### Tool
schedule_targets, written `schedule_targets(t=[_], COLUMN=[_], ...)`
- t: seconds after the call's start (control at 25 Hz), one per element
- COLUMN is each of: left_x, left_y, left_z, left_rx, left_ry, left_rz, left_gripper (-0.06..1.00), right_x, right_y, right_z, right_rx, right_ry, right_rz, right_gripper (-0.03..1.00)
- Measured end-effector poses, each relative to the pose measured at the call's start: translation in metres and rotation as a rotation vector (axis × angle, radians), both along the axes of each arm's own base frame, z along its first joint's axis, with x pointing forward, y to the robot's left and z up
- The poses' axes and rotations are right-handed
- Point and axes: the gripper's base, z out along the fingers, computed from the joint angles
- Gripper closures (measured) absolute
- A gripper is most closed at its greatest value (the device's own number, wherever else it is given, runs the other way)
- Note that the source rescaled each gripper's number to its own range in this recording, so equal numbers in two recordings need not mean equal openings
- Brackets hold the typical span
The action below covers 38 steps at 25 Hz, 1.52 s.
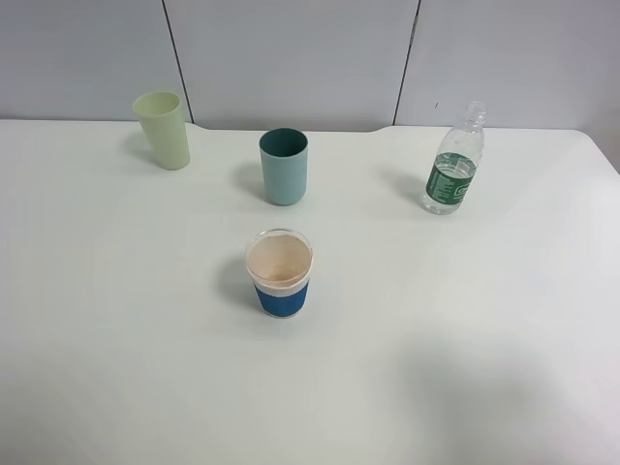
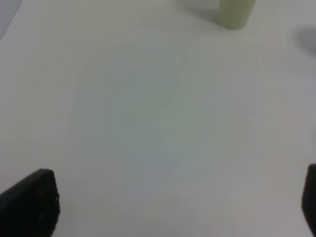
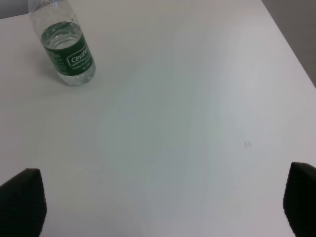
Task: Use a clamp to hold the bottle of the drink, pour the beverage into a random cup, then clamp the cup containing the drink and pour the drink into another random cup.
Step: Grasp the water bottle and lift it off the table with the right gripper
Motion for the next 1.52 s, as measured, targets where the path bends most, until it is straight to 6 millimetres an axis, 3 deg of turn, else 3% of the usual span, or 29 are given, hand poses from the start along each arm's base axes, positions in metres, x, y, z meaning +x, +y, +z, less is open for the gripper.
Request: schedule_targets(t=[0.8,1.12,1.24,1.36,1.52], left_x=[0.000,0.000,0.000,0.000,0.000], left_y=[0.000,0.000,0.000,0.000,0.000], left_z=[0.000,0.000,0.000,0.000,0.000], left_rx=[0.000,0.000,0.000,0.000,0.000], left_ry=[0.000,0.000,0.000,0.000,0.000], left_rz=[0.000,0.000,0.000,0.000,0.000], left_gripper=[-0.06,-0.06,-0.06,-0.06,-0.06], right_x=[0.001,0.019,0.027,0.042,0.068], right_y=[-0.002,-0.002,-0.002,-0.001,0.000], right_z=[0.000,0.001,0.012,0.027,0.031], right_rx=[0.013,0.020,0.031,0.042,0.056], right_ry=[-0.002,0.099,0.069,0.018,0.021], right_rz=[-0.030,-0.040,-0.040,-0.034,-0.023], right_gripper=[0.06,0.06,0.06,0.06,0.06])
